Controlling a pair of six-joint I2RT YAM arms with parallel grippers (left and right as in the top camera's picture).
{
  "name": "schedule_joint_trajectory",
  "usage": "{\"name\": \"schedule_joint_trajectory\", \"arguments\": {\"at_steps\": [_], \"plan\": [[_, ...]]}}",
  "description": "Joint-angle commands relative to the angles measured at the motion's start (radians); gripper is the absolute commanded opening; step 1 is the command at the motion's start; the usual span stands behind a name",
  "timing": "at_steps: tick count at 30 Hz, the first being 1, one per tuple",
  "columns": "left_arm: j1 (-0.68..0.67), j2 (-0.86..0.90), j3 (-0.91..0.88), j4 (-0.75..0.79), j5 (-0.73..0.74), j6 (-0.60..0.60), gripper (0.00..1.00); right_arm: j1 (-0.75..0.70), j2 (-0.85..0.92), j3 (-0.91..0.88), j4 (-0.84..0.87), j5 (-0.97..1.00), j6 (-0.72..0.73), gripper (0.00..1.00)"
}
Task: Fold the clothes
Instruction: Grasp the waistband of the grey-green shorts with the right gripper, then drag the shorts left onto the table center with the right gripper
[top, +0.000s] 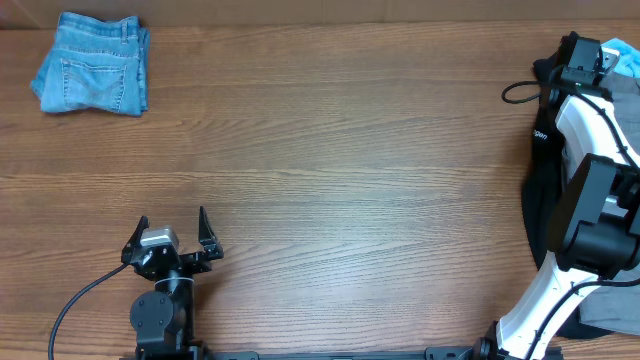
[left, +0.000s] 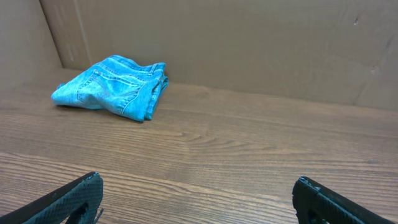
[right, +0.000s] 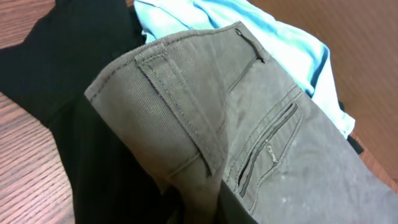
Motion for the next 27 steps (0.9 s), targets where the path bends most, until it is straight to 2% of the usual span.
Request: {"name": "schedule_joint_trajectory", "arguments": {"at_steps": [1,3,10,16,20,25,27], "plan": [[0.011,-0.010,-0.003,0.004,-0.010,0.011,1.00,0.001,-0.053,0.018,0.007,-0.017,0.016,0.09],[0.011,-0.010,-0.003,0.004,-0.010,0.011,1.00,0.001,-0.053,0.018,0.006,-0.019,0.016,0.04],[0.011,-0.010,-0.003,0.004,-0.010,0.011,1.00,0.021,-0.077,0.018,0.020,-0.014,0.028,0.04],[0.011,-0.010,-0.003,0.004,-0.010,0.011,1.00,0.083,-0.193,0.018,0.054,-0.005,0.033,0.04],[0.011,-0.010,-0.003,0.004,-0.010,0.011,1.00,0.160,-0.274,0.018,0.066,-0.004,0.014,0.04],[0.011,-0.010,-0.003,0.004,-0.010,0.011,1.00,0.313,-0.323,0.018,0.057,-0.009,0.008,0.04],[0.011,-0.010,-0.003,0.004,-0.010,0.011,1.00,0.419,-0.320,0.018,0.031,-0.064,0.040,0.04]]}}
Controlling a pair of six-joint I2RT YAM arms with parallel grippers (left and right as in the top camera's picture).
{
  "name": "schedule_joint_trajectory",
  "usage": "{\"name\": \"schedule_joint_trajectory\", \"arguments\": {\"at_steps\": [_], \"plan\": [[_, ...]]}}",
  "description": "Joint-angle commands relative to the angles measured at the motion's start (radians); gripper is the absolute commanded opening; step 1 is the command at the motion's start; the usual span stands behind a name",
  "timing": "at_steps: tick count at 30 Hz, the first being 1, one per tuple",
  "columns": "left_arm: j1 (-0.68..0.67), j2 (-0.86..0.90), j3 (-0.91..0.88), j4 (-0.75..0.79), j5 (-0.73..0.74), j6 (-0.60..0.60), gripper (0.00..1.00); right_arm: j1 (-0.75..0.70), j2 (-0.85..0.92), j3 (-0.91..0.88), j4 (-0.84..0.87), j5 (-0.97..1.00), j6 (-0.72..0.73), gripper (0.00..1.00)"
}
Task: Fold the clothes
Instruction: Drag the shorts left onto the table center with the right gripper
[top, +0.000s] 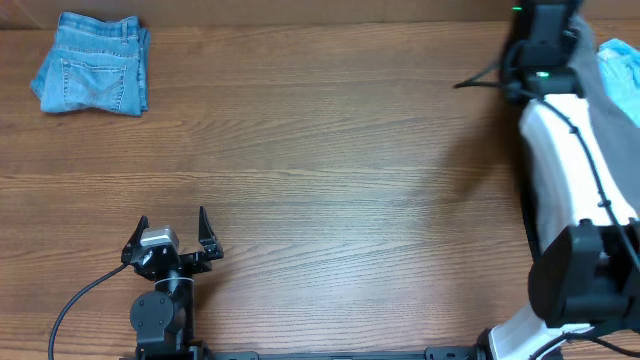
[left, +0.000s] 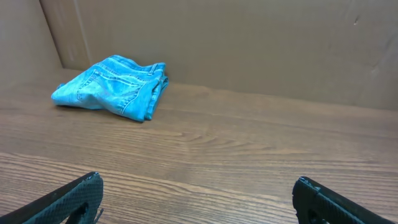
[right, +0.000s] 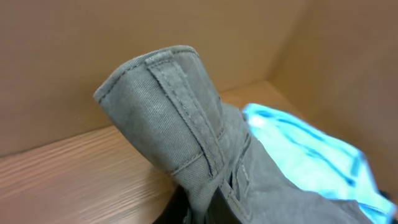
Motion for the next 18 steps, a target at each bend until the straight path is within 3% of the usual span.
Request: {"name": "schedule_joint_trajectory", "arguments": {"at_steps": [1,7,11,18], "plan": [[0.011,-0.010,-0.003,0.004,-0.009,0.011,1.00,0.138,-0.011,0.018,-0.026,-0.084,0.064,0.04],[0.011,-0.010,-0.003,0.004,-0.009,0.011,1.00,0.351,0.026,0.015,-0.038,-0.384,0.360,0.04],[0.011,-0.010,-0.003,0.004,-0.009,0.011,1.00,0.509,0.090,0.015,-0.037,-0.454,0.505,0.04],[0.011,-0.010,-0.003,0.004,-0.009,0.011,1.00,0.737,0.179,0.015,-0.014,-0.528,0.552,0.04]]}}
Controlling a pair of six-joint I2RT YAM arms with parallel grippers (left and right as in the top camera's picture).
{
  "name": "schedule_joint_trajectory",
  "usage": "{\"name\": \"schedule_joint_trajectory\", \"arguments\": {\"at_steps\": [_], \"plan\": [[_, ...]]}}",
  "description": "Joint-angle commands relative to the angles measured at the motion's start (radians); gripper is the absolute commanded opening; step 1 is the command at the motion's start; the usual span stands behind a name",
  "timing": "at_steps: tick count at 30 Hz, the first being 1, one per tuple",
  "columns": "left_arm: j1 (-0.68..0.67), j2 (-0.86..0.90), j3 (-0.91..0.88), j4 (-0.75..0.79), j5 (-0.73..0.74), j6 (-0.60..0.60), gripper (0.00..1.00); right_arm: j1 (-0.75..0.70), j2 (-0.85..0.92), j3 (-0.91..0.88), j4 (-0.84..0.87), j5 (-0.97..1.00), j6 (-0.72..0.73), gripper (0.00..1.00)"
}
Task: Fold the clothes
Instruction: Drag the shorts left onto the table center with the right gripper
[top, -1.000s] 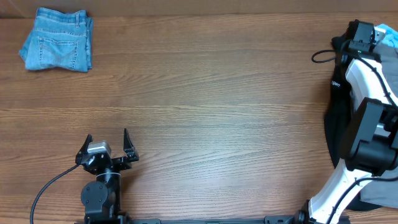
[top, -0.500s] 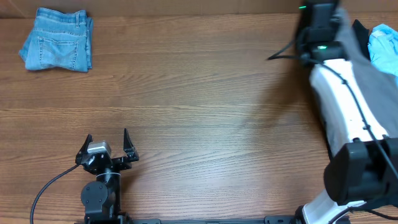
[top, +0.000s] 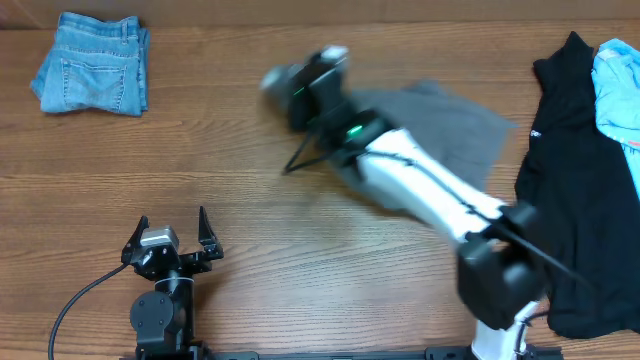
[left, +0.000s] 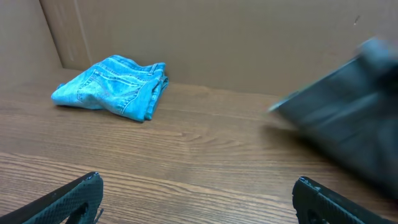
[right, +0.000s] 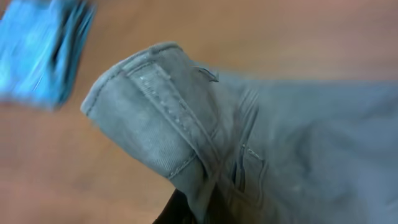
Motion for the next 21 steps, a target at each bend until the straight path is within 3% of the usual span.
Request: {"name": "schedule_joint_trajectory", "arguments": {"at_steps": [1,2,3,4,5,8,17,21], "plan": [[0.011,-0.010,-0.003,0.004,-0.009,0.011,1.00,0.095,0.012,0.016,0.030,-0.060,0.059,0.04],[0.011,-0.010,-0.003,0.004,-0.009,0.011,1.00,0.117,0.013,0.016,0.039,-0.060,0.058,0.12],[0.011,-0.010,-0.003,0.004,-0.009,0.011,1.00,0.138,0.013,0.016,0.047,-0.048,0.058,0.34],[0.011,-0.010,-0.003,0.004,-0.009,0.011,1.00,0.154,0.013,0.016,0.054,-0.022,0.058,0.68],[0.011,-0.010,-0.003,0.004,-0.009,0.011,1.00,0.164,0.010,0.019,0.056,0.003,0.051,0.91],[0.011,-0.010,-0.003,0.004,-0.009,0.011,1.00,0.164,-0.006,0.026,0.051,0.019,-0.002,1.00],[0.011,-0.010,-0.003,0.004,-0.009,0.011,1.00,-0.036,-0.197,0.125,-0.272,0.077,-0.024,1.00],[0.011,-0.010,-0.003,0.004,-0.009,0.011,1.00,-0.169,-0.244,0.125,-0.459,-0.011,-0.025,1.00]]}}
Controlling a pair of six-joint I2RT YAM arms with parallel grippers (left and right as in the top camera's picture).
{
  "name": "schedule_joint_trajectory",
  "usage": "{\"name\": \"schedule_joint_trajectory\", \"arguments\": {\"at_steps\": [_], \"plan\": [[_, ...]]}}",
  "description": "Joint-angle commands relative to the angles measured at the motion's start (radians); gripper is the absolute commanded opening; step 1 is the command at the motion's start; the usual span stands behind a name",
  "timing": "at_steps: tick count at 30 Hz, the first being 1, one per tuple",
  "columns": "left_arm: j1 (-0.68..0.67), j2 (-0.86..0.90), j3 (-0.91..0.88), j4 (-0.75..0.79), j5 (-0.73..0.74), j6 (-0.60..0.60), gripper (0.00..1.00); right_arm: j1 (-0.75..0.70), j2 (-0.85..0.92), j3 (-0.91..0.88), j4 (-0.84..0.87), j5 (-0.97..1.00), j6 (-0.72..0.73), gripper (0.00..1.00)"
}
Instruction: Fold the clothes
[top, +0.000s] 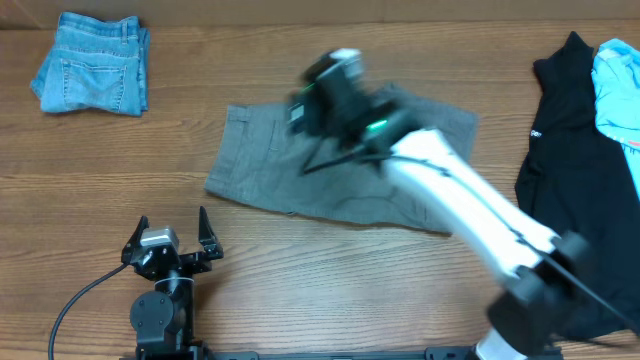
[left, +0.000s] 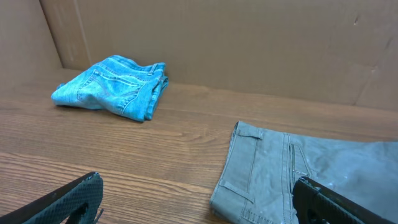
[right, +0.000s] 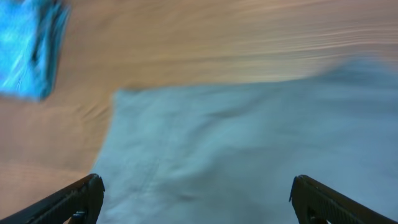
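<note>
Grey shorts (top: 330, 170) lie spread flat in the middle of the table, waistband to the left; they also show in the left wrist view (left: 305, 168) and, blurred, in the right wrist view (right: 236, 143). My right gripper (top: 315, 100) hovers over the shorts' far edge, open (right: 199, 199), nothing between its fingers. My left gripper (top: 170, 240) rests open near the front left, its fingertips (left: 81, 193) just short of the shorts' waistband corner.
Folded blue jeans (top: 92, 62) sit at the far left corner, also in the left wrist view (left: 112, 87). A black garment (top: 565, 170) and a light blue one (top: 618, 85) are piled at the right edge. A cardboard wall (left: 217, 43) backs the table.
My right gripper was shut on the grey shorts' waistband, holding them in the air over the middle. Now it is open and the shorts lie flat on the table. The left arm has not moved.
My right gripper held the grey shorts' waistband at the pile on the right. Then it held them raised near the far right corner, then over the table's middle. Now the shorts lie spread out and the gripper is open above them. The left gripper stayed open in place.
</note>
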Motion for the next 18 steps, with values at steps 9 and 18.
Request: {"name": "schedule_joint_trajectory", "arguments": {"at_steps": [9,18], "plan": [[0.011,-0.010,-0.003,0.004,-0.009,0.011,1.00,-0.192,-0.011,-0.023,-0.293,-0.148,0.003,1.00],[0.011,-0.010,-0.003,0.005,-0.009,0.011,1.00,-0.191,-0.004,-0.051,-0.220,-0.298,0.086,1.00]]}}
